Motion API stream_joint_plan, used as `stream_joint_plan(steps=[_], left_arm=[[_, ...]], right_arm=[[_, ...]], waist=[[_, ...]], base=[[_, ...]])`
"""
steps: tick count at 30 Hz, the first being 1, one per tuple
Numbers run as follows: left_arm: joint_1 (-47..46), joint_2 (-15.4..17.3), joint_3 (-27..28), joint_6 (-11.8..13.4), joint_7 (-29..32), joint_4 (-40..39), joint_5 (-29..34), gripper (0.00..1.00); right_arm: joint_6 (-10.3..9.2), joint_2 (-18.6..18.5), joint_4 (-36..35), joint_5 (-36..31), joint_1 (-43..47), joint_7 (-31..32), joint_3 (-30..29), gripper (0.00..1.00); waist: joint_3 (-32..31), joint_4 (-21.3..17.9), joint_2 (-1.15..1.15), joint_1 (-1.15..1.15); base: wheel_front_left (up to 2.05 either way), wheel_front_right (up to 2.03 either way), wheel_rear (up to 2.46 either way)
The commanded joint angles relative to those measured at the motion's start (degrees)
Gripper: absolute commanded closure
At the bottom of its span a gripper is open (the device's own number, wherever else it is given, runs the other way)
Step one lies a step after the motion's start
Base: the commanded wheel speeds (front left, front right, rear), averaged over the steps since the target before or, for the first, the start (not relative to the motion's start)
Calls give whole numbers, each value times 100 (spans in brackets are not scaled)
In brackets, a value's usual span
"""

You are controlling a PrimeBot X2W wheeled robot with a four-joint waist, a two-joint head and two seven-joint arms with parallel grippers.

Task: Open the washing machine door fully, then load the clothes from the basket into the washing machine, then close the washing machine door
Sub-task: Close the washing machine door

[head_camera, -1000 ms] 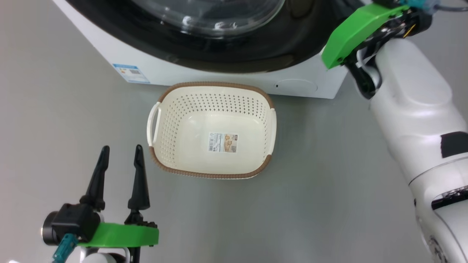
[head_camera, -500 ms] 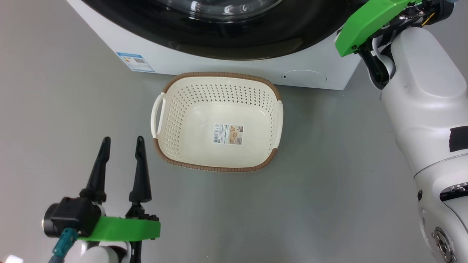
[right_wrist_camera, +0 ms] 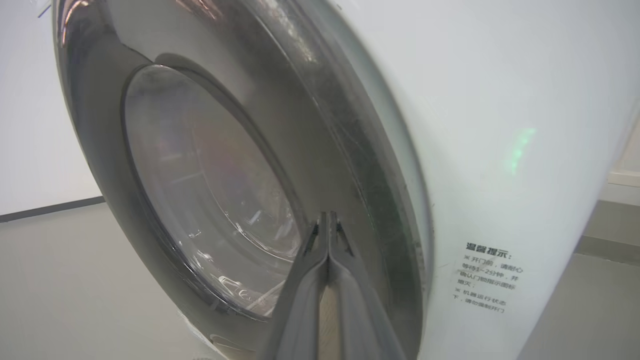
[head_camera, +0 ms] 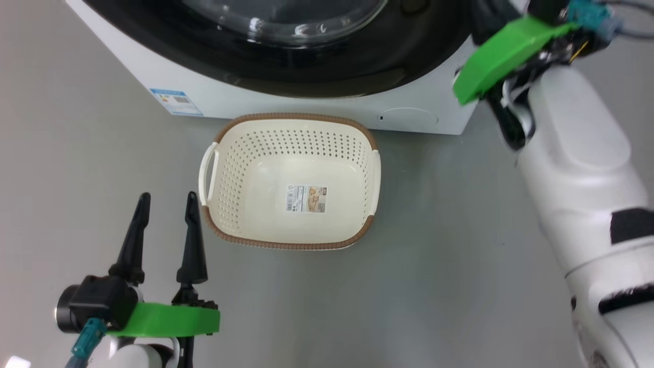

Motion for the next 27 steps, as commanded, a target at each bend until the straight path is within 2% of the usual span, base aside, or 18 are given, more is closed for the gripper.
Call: stream_joint_plan(steps=[1, 4, 9, 10, 11, 12, 18, 27], left_arm=[[-61, 98, 227, -32, -45, -101, 77, 0], [9, 131, 263, -37, -45, -79, 103, 0], [75, 188, 298, -55, -46, -76, 109, 0], [87, 199, 297, -55, -46, -70, 111, 0], [94, 213, 291, -58, -46, -57, 118, 0], [116, 236, 275, -59, -39, -21, 126, 0], [232, 302, 227, -68, 42, 98, 120, 0], [489, 371, 224, -34, 124, 171, 51, 0]], right_arm=[[-33, 191, -205, 92, 151, -26, 103, 100], [-33, 175, -565, 234, 532, -26, 228, 100], [-33, 20, -1582, 474, 1351, -26, 309, 100], [-33, -11, -1770, 490, 1524, -26, 296, 84], [-33, -43, -1954, 494, 1706, -26, 286, 58], [-33, -82, -2314, 488, 2073, -26, 216, 0], [-33, -126, -3111, 434, 3109, -26, 43, 0], [-33, -82, -3612, 112, 4453, -26, -503, 0]], waist=[[-86, -77, -1, 0], [-202, -167, -1, 0], [-376, -334, -1, 0], [-406, -371, -1, 0], [-447, -407, -1, 0], [-537, -492, -1, 0], [-868, -729, -1, 0], [-1311, -923, -1, 0]], base=[[0, 0, 0], [0, 0, 0], [0, 0, 0], [0, 0, 0], [0, 0, 0], [0, 0, 0], [0, 0, 0], [0, 0, 0]])
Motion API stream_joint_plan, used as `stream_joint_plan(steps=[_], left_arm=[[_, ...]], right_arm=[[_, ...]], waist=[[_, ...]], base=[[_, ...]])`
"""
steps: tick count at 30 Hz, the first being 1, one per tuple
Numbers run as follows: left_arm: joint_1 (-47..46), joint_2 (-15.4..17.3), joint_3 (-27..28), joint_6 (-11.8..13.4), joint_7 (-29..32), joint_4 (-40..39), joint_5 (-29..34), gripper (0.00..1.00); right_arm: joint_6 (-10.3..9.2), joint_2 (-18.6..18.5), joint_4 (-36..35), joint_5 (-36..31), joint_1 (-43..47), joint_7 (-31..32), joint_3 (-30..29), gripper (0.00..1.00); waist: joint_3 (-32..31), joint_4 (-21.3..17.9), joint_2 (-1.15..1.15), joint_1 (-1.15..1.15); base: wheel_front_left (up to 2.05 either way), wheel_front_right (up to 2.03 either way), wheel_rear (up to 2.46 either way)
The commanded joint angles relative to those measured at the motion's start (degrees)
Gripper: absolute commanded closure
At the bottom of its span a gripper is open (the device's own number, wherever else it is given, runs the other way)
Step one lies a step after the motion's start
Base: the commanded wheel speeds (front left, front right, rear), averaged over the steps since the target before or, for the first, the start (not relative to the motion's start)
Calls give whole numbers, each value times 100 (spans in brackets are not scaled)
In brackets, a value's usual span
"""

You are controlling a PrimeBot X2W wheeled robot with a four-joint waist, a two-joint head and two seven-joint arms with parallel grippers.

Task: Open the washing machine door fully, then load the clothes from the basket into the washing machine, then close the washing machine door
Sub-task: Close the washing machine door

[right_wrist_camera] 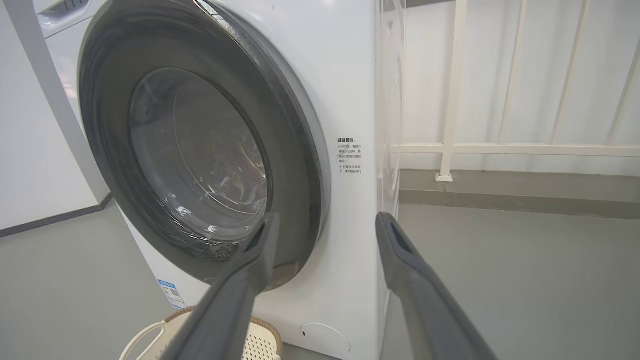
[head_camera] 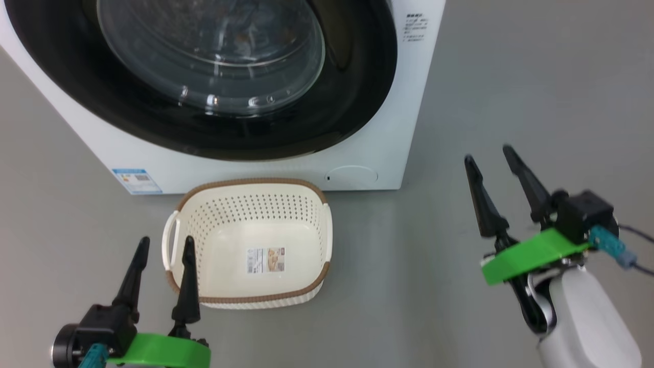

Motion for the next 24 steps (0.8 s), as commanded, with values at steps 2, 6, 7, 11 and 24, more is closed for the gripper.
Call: stream_joint_plan(steps=[2, 6, 7, 11, 24], left_arm=[[66, 156, 198, 20, 12, -115, -38, 0], [209, 178, 187, 43, 50, -130, -62, 0], [249, 183, 187, 52, 58, -136, -68, 0], [398, 206, 178, 85, 97, -176, -83, 0], [542, 271, 148, 178, 152, -303, -78, 0]], right_arm=[[-32, 126, -280, -140, 433, -27, -60, 0], [-32, 208, -474, -248, 1002, 10, -324, 0], [-32, 228, -537, -279, 1128, 38, -367, 0], [-32, 328, -854, -337, 1583, 196, -497, 0], [-32, 459, -1868, -417, 2487, 595, -731, 0]], waist=[[-293, -169, 0, 0], [-480, -207, 0, 0], [-529, -219, 0, 0], [-676, -268, 0, 0], [-802, -286, 0, 0]], base=[[0, 0, 0], [0, 0, 0], [0, 0, 0], [0, 0, 0], [0, 0, 0]])
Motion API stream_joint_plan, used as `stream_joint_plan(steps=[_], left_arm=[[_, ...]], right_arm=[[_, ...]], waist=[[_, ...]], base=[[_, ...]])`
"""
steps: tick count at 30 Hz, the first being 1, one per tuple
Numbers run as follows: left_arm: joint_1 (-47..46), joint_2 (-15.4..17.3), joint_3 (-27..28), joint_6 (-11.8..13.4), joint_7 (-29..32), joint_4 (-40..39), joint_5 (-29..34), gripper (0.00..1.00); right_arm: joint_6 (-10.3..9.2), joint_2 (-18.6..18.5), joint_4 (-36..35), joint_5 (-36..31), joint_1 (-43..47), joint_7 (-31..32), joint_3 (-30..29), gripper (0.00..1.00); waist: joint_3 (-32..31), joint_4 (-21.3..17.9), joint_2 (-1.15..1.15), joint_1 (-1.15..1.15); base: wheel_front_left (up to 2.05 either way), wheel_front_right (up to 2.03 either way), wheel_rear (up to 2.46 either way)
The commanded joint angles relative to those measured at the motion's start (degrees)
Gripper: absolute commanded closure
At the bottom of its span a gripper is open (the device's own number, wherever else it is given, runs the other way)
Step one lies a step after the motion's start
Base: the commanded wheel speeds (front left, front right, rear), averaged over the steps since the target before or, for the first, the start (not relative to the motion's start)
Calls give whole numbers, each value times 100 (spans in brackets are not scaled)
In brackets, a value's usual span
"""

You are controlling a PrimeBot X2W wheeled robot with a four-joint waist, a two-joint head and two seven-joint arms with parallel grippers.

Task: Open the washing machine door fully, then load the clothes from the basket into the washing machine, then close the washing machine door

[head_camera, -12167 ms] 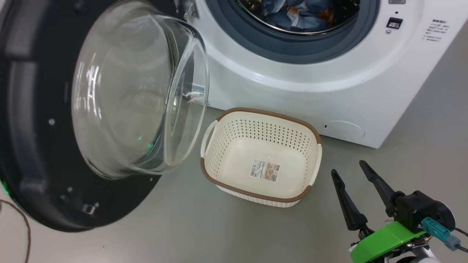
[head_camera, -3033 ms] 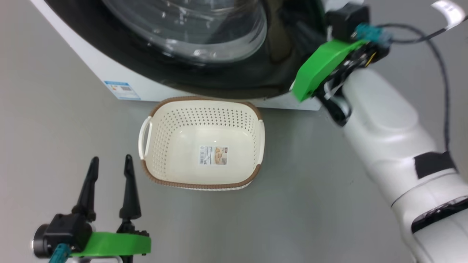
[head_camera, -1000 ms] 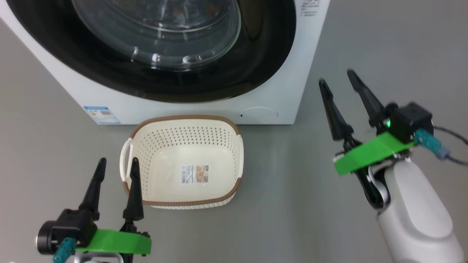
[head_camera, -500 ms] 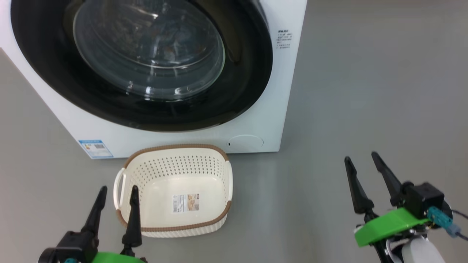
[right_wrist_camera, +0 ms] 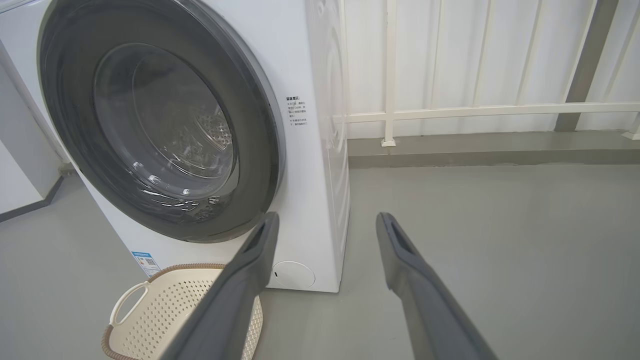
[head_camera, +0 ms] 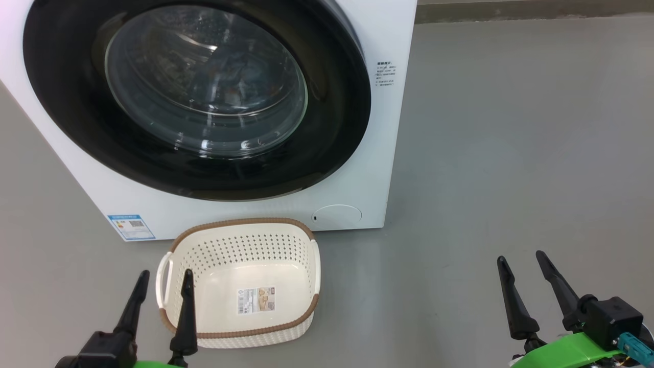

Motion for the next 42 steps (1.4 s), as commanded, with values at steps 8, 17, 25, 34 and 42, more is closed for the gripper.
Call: stream_joint_plan(steps=[8, 17, 25, 34, 42], left_arm=[[-21, 119, 194, 127, -10, -199, -44, 0], [-7, 137, 199, 171, -15, -214, -93, 0], [19, 186, 186, 201, 3, -246, -114, 0], [9, 215, 168, 240, 11, -267, -120, 0], [186, 15, -70, 215, 18, 141, -101, 100]], right_arm=[[-16, -10, -390, 6, 77, 141, 75, 0], [-16, -9, -434, 68, 123, 158, 81, 0], [-16, -9, -395, 120, 135, 124, 88, 0], [-16, -9, -352, 149, 131, 91, 96, 0], [0, 45, 74, 113, 263, 131, -57, 100]], waist=[[-54, 21, 0, 0], [-78, 71, 0, 0], [-107, 64, 0, 0], [-96, 76, 0, 0], [-80, 80, 0, 0]], base=[[0, 0, 0], [0, 0, 0], [0, 0, 0], [0, 0, 0], [0, 0, 0]])
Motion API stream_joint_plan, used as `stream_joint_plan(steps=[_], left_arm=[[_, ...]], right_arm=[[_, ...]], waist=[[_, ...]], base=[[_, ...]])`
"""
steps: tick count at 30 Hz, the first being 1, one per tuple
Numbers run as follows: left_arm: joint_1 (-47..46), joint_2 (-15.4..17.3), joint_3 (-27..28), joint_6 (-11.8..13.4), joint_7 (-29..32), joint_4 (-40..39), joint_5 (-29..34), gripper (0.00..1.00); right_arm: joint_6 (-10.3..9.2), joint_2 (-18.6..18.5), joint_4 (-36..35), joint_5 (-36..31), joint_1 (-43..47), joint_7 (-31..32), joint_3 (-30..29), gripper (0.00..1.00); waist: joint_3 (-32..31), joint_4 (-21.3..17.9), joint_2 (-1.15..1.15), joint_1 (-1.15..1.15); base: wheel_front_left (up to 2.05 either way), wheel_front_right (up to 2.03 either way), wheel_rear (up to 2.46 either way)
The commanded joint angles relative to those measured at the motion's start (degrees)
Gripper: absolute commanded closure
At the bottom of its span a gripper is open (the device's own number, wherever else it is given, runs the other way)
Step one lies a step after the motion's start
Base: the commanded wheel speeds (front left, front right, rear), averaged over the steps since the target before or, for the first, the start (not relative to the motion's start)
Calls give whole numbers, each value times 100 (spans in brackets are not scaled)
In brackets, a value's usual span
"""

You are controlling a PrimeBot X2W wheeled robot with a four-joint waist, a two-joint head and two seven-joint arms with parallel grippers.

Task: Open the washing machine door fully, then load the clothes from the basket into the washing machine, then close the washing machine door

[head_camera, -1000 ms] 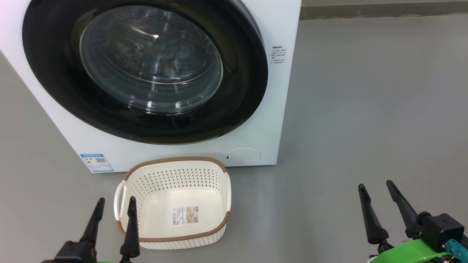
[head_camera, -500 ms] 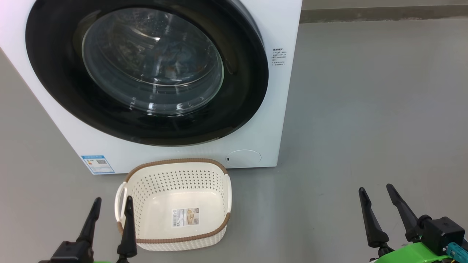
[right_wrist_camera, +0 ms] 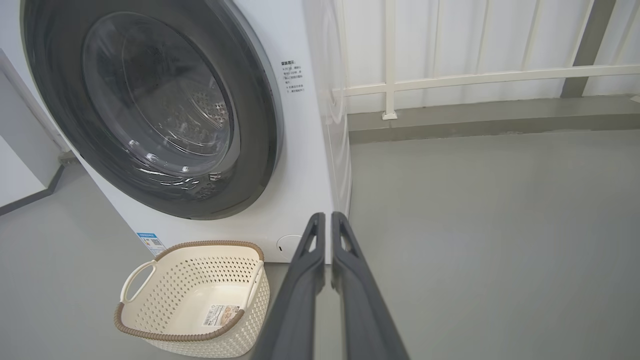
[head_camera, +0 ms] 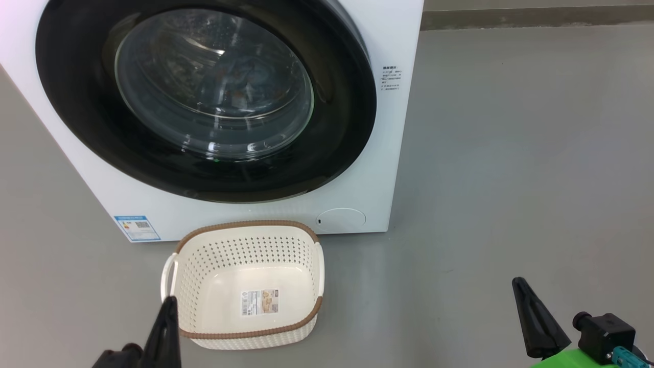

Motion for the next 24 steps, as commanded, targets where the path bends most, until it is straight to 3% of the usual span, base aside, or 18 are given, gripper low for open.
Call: stream_joint_plan(steps=[1, 7, 10, 24], left_arm=[[-28, 19, 14, -7, 7, -43, -48, 100], [-58, 15, 79, -63, 75, -10, -431, 100], [-89, 12, 121, -102, 122, 29, -685, 100], [-205, -5, 276, -247, 289, 172, -1565, 100]], right_arm=[[0, -6, -49, 51, -1, 2, 2, 100], [-1, -29, -3, 466, -40, 50, 16, 100], [-1, -44, 49, 740, -80, 82, 25, 100], [-3, -86, 206, 1687, -215, 202, 44, 100]], waist=[[1, -1, 0, 0], [-14, -26, 0, 13], [-7, -42, 0, 2], [-7, -96, 0, 0]], base=[[0, 0, 0], [0, 0, 0], [0, 0, 0], [0, 0, 0]])
